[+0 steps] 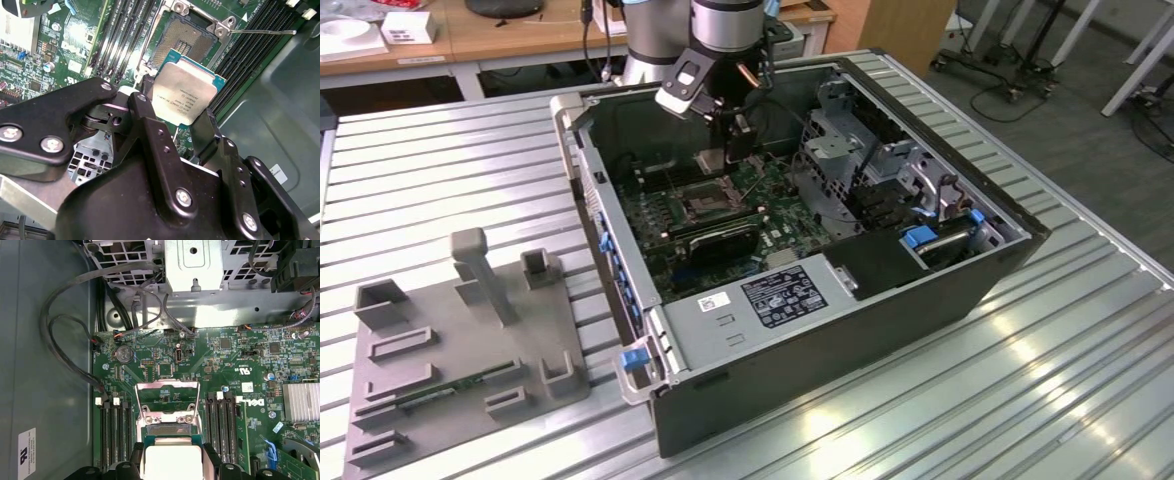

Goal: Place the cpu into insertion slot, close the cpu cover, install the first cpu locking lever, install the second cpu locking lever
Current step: 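Place the cpu into insertion slot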

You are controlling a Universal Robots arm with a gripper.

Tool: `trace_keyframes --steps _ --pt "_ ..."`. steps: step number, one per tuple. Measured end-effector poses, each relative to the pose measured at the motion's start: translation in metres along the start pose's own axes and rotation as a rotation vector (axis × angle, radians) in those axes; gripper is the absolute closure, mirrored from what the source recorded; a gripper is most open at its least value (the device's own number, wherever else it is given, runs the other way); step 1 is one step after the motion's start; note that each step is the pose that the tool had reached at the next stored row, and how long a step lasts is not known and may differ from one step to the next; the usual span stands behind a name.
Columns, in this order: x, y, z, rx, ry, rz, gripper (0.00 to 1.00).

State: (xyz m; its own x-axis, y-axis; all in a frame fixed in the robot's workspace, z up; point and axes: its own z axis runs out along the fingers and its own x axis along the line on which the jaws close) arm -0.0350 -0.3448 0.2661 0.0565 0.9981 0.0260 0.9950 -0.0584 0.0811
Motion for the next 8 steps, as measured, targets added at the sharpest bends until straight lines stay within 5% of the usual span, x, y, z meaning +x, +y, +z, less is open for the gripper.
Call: trace_keyframes --steps 8 --pt "-0.0001 -0.0003 0.0027 0.0 0.0 0.0 0.46"
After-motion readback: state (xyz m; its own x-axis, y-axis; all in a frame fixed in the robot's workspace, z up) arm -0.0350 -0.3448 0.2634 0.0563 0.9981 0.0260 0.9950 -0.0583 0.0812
